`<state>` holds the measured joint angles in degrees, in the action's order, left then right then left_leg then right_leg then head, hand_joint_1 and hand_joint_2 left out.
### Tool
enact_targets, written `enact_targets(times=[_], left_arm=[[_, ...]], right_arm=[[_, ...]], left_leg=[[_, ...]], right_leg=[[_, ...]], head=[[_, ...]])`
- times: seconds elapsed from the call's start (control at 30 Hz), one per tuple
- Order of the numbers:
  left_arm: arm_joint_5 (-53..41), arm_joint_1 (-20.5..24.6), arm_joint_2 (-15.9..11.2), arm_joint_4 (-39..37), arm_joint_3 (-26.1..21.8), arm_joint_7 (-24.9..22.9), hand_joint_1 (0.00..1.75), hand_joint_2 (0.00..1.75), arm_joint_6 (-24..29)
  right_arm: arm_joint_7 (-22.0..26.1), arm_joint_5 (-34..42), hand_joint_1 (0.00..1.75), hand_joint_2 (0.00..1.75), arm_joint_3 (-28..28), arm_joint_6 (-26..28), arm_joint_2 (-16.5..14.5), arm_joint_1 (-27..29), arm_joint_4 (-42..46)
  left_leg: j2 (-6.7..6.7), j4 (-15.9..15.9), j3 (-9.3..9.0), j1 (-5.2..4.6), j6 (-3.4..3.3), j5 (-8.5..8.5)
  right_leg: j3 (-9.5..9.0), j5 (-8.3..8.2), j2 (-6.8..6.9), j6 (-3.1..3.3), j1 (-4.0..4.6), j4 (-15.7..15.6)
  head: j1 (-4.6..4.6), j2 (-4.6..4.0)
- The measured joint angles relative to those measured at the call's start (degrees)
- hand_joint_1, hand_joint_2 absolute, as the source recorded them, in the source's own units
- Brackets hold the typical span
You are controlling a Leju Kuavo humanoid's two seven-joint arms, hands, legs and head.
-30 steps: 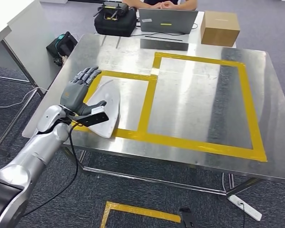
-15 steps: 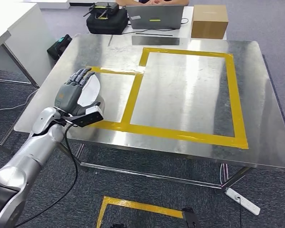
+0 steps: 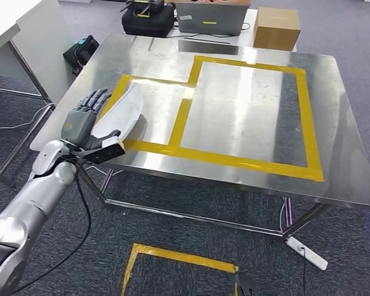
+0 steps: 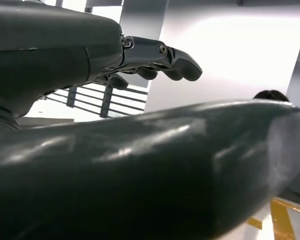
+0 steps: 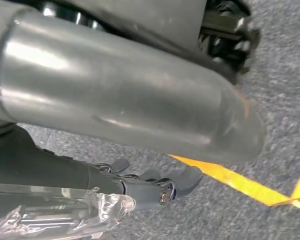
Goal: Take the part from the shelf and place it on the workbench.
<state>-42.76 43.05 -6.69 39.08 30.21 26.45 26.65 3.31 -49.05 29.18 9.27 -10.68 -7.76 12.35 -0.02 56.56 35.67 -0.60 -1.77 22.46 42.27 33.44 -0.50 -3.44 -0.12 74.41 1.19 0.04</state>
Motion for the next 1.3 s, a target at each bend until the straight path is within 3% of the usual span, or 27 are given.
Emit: enact_targets(times=[0.03,0.07,0.13,0.2,0.23,0.3,0.33,0.4,0.47,0.5,0.53,0.57,0.63,0.7,0.73,0.8,0.83,0.9,0.97,1.0,1.03,1.07,1.1,1.2,1.23,1.3], left_arm=[[-0.02,-0.09,-0.02,-0.13,-0.02,0.00,0.00,0.00,-0.01],[-0.04,-0.18,-0.04,-0.27,-0.05,0.00,0.00,0.00,0.00],[-0.03,-0.29,-0.10,-0.52,-0.19,0.00,0.00,0.00,0.01],[0.06,-0.27,-0.33,-0.70,-0.45,-0.03,0.00,0.00,0.04],[0.10,-0.26,-0.44,-0.78,-0.57,-0.05,0.00,0.00,0.05],[0.13,-0.36,-0.61,-1.03,-0.74,-0.14,0.00,0.00,0.05],[0.11,-0.45,-0.71,-1.21,-0.79,-0.22,0.00,0.00,0.04],[0.10,-0.63,-1.03,-1.61,-0.90,-0.48,0.00,0.00,0.05],[0.09,-0.86,-1.26,-2.01,-1.01,-0.68,0.00,0.00,0.09],[0.09,-1.07,-1.31,-2.21,-1.05,-0.72,0.00,0.00,0.10],[0.09,-1.33,-1.34,-2.40,-1.09,-0.72,0.00,0.00,0.11],[0.09,-1.55,-1.39,-2.56,-1.12,-0.72,0.00,0.00,0.13],[0.09,-1.75,-1.43,-2.74,-1.17,-0.73,0.00,0.00,0.15],[0.09,-1.67,-1.42,-2.79,-1.20,-0.73,0.00,0.00,0.21],[0.09,-1.65,-1.42,-2.82,-1.21,-0.73,0.00,0.00,0.23],[0.09,-1.78,-1.41,-2.96,-1.22,-0.74,0.00,0.00,0.27],[0.09,-1.86,-1.39,-3.03,-1.22,-0.74,0.00,0.00,0.27],[0.09,-1.95,-1.37,-3.13,-1.22,-0.74,0.00,0.00,0.28],[0.07,-1.99,-1.42,-3.22,-1.23,-0.88,0.00,0.00,0.28],[0.01,-2.06,-1.44,-3.31,-1.23,-1.02,0.00,0.00,0.29],[-0.13,-2.18,-1.48,-3.42,-1.24,-1.24,0.00,0.00,0.34],[-0.27,-2.34,-1.51,-3.54,-1.25,-1.49,0.00,0.00,0.42],[-0.42,-2.50,-1.59,-3.65,-1.28,-1.81,0.00,0.00,0.56],[-1.31,-2.82,-2.06,-3.91,-1.63,-3.61,0.00,0.00,1.53],[-1.78,-2.95,-2.29,-4.02,-1.82,-4.50,0.00,0.00,1.98],[-2.91,-3.54,-2.81,-4.36,-2.32,-6.65,0.00,0.00,2.97]], right_arm=[[0.00,-0.02,0.00,0.00,0.00,0.00,0.07,0.00,0.00],[-0.01,-0.03,0.00,0.00,0.00,0.00,0.13,-0.01,0.01],[0.00,-0.04,0.00,0.00,0.00,0.00,0.20,-0.12,0.01],[-0.02,-0.03,0.00,0.00,0.00,0.01,0.21,-0.24,0.02],[-0.03,-0.02,0.00,0.00,0.00,0.01,0.22,-0.25,0.02],[-0.09,0.06,0.00,0.00,0.00,0.01,0.27,-0.11,0.01],[-0.10,0.12,0.00,0.00,0.00,0.00,0.31,-0.07,0.01],[-0.10,0.25,0.00,0.00,0.00,-0.04,0.33,-0.02,-0.01],[-0.10,0.30,0.00,0.00,0.00,-0.07,0.38,0.10,-0.01],[-0.10,0.31,0.00,0.00,0.00,-0.09,0.42,0.20,-0.01],[-0.09,0.31,0.00,0.00,0.00,-0.10,0.44,0.28,-0.01],[-0.09,0.31,0.00,0.00,0.00,-0.12,0.47,0.34,-0.01],[-0.08,0.32,0.00,0.00,0.00,-0.16,0.50,0.40,0.00],[-0.04,0.32,0.00,0.00,0.00,-0.17,0.55,0.36,0.01],[-0.03,0.32,0.00,0.00,0.00,-0.17,0.58,0.34,0.02],[-0.01,0.33,0.00,0.00,0.00,-0.18,0.62,0.49,0.02],[-0.02,0.33,0.00,0.00,0.00,-0.19,0.63,0.65,0.01],[-0.04,0.33,0.00,0.00,0.00,-0.20,0.65,0.92,0.00],[-0.03,0.37,0.00,0.00,0.00,-0.20,0.65,0.94,-0.01],[-0.02,0.41,0.00,0.00,0.00,-0.20,0.65,0.94,-0.01],[0.02,0.45,0.00,0.00,0.00,-0.20,0.65,0.98,-0.01],[0.05,0.49,0.00,0.00,0.00,-0.20,0.65,1.03,-0.01],[0.10,0.57,0.00,0.00,0.00,-0.19,0.69,1.06,-0.01],[0.32,0.92,0.00,0.00,0.01,-0.03,0.92,0.99,-0.01],[0.39,1.05,0.00,0.00,0.02,0.04,0.97,1.03,-0.01],[0.51,1.42,0.00,0.00,0.11,0.21,1.00,1.38,-0.01]], left_leg=[[-0.01,0.03,0.75,0.00,0.04,-0.55],[-0.02,0.07,1.48,0.01,0.14,-1.11],[-0.06,0.17,2.73,0.02,0.53,-2.14],[-0.03,0.28,3.47,-0.08,1.09,-3.08],[-0.02,0.26,3.62,-0.09,1.39,-3.57],[-0.03,0.09,3.74,-0.03,1.99,-4.52],[-0.04,0.25,3.96,0.04,2.35,-4.21],[-0.07,3.37,5.14,0.21,3.14,-0.49],[-0.07,10.67,7.13,0.52,3.84,5.12],[-0.07,14.10,7.82,0.68,4.05,6.62],[-0.06,16.14,7.87,0.83,4.20,6.87],[-0.06,16.24,7.04,0.98,4.30,6.07],[-0.06,10.78,2.50,1.25,4.41,3.47],[-0.23,3.34,-2.45,1.22,4.28,2.84],[-0.33,1.09,-3.70,1.11,4.04,3.08],[-0.40,-0.18,-3.70,0.88,3.13,2.98],[-0.33,-0.34,-3.39,0.87,2.61,2.57],[-0.17,-0.64,-2.69,0.96,1.54,1.68],[-0.07,-0.60,-1.79,0.81,0.95,0.91],[-0.05,-0.57,-1.31,0.67,0.82,0.55],[-0.05,-0.53,-0.83,0.49,0.71,0.19],[-0.06,-0.52,-0.41,0.31,0.65,-0.15],[-0.09,-0.51,-0.04,0.13,0.62,-0.50],[-0.08,-0.51,0.80,-0.19,0.87,-1.51],[-0.02,-0.51,1.00,-0.14,1.10,-1.89],[0.03,-0.70,1.25,0.06,1.71,-2.84]], right_leg=[[-0.33,-0.04,0.01,-0.09,0.00,1.24],[-1.58,-1.10,0.02,-0.13,0.00,0.59],[-6.66,-3.76,0.03,-0.06,0.01,-5.87],[-11.67,-3.94,-0.04,0.30,0.11,-13.37],[-12.73,-3.52,-0.09,0.58,0.23,-15.29],[-12.52,-3.89,-0.10,1.52,0.35,-15.99],[-12.30,-4.37,-0.06,2.03,0.29,-16.05],[-11.48,-5.63,0.01,3.03,0.03,-16.24],[-10.24,-6.83,0.04,3.41,0.00,-16.20],[-9.54,-7.40,0.05,3.39,-0.01,-16.17],[-8.84,-7.91,0.07,3.32,-0.04,-16.15],[-8.20,-8.39,0.07,3.19,-0.08,-16.13],[-7.13,-9.24,0.05,2.66,-0.23,-16.09],[-6.35,-10.03,0.06,1.91,-0.23,-16.06],[-6.06,-10.49,0.05,1.52,-0.19,-16.11],[-5.61,-11.42,0.04,0.78,-0.26,-16.46],[-5.23,-11.23,0.07,0.47,-0.33,-16.43],[-3.89,-8.28,0.11,-0.05,-0.34,-13.54],[-1.62,-3.35,0.13,-0.29,-0.31,-6.17],[-0.69,-1.62,0.13,-0.30,-0.30,-2.51],[-0.52,-0.89,0.13,-0.20,-0.24,-0.35],[-1.33,-1.17,0.13,0.01,-0.12,-0.29],[-3.38,-2.43,0.12,0.37,0.07,-2.78],[-11.23,-5.41,0.05,1.79,0.78,-14.78],[-12.34,-5.54,-0.02,2.06,0.97,-16.68],[-12.34,-6.14,-0.13,2.35,1.22,-17.40]], head=[[-0.01,0.00],[-0.02,0.00],[0.00,0.00],[0.05,0.00],[0.07,0.00],[0.09,0.00],[0.07,0.00],[0.30,0.00],[0.49,0.00],[0.50,0.00],[0.49,0.00],[0.51,0.00],[0.52,0.00],[0.54,0.00],[0.59,0.00],[0.56,0.00],[0.55,0.00],[0.38,0.00],[0.25,0.00],[0.24,0.00],[0.25,0.00],[0.24,0.00],[0.24,0.00],[0.33,0.00],[0.35,0.00],[0.37,0.00]])
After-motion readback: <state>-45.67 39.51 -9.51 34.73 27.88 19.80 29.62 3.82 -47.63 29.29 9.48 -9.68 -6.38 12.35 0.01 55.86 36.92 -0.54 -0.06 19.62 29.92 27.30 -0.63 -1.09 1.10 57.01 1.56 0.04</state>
